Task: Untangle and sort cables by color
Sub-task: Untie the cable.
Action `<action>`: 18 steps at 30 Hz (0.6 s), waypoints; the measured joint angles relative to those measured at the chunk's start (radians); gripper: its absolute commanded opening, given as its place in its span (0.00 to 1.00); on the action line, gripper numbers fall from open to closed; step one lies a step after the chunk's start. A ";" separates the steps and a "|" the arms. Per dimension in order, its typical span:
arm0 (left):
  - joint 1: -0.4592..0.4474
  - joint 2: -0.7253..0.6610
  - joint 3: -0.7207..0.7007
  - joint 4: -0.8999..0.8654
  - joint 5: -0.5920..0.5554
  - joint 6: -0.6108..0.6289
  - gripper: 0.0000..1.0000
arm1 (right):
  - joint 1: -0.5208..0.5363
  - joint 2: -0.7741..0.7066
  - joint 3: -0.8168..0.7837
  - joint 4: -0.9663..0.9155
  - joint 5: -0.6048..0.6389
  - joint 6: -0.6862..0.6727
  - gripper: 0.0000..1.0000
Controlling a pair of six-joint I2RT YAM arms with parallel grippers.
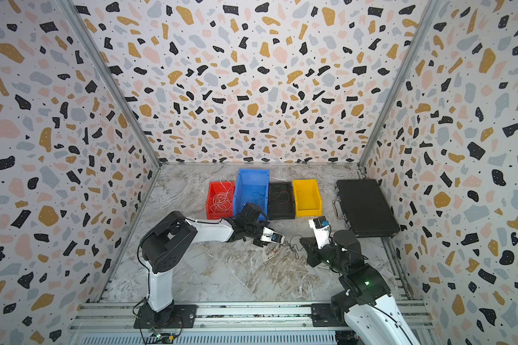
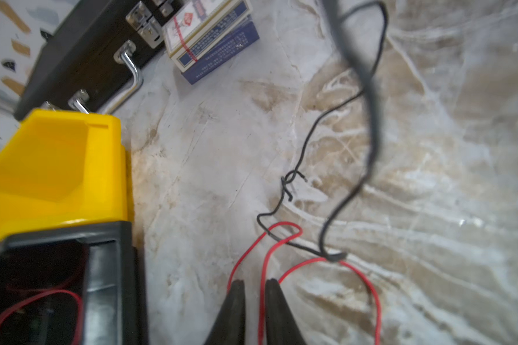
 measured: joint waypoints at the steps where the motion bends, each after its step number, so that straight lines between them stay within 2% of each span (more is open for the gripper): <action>1: 0.000 0.000 0.000 0.002 0.002 0.000 0.00 | 0.000 0.000 0.000 0.000 0.000 0.000 0.02; 6: 0.013 -0.010 -0.006 0.015 0.023 -0.042 0.00 | 0.000 -0.002 -0.002 0.003 0.002 0.000 0.02; 12: 0.055 -0.153 -0.036 0.010 0.103 -0.159 0.00 | 0.000 -0.002 -0.031 0.021 0.010 0.001 0.02; 14: 0.074 -0.212 -0.011 -0.036 0.140 -0.201 0.00 | 0.000 0.000 -0.036 0.022 0.013 0.001 0.01; 18: 0.100 -0.280 0.138 -0.207 0.209 -0.251 0.00 | 0.000 0.006 -0.037 0.029 0.019 0.002 0.01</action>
